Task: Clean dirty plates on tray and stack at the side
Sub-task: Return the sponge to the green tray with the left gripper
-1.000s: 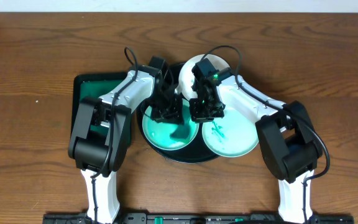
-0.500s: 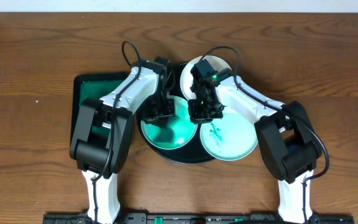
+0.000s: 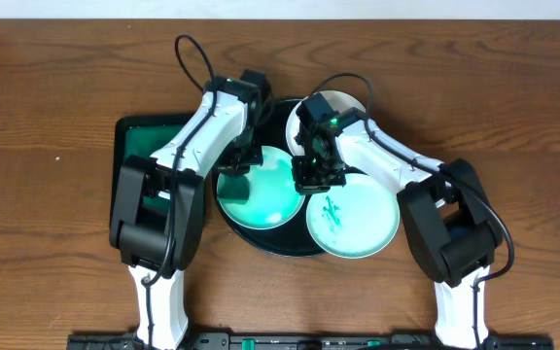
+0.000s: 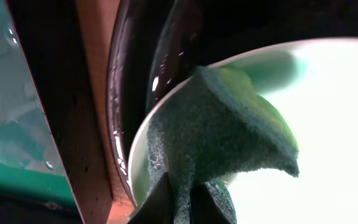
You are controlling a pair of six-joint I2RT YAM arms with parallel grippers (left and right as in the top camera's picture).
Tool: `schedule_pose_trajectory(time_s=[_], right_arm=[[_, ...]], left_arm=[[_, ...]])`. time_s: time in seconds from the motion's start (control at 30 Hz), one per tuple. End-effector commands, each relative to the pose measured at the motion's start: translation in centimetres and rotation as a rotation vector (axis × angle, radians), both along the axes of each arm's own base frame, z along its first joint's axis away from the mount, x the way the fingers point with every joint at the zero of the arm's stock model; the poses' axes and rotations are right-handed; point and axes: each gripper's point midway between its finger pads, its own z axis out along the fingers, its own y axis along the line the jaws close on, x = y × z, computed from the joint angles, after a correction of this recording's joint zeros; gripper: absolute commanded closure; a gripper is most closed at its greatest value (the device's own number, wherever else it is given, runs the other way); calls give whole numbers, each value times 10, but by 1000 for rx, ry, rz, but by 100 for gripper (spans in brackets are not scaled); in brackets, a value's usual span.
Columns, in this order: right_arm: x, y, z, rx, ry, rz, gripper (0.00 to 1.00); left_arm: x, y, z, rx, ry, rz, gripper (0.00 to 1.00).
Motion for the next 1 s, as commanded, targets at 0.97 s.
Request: schedule_pose_trajectory(time_s=[0.97], right_arm=[[31, 15, 86, -110, -373, 264, 99]], left_arm=[[-11, 114, 68, -8, 20, 290, 93]])
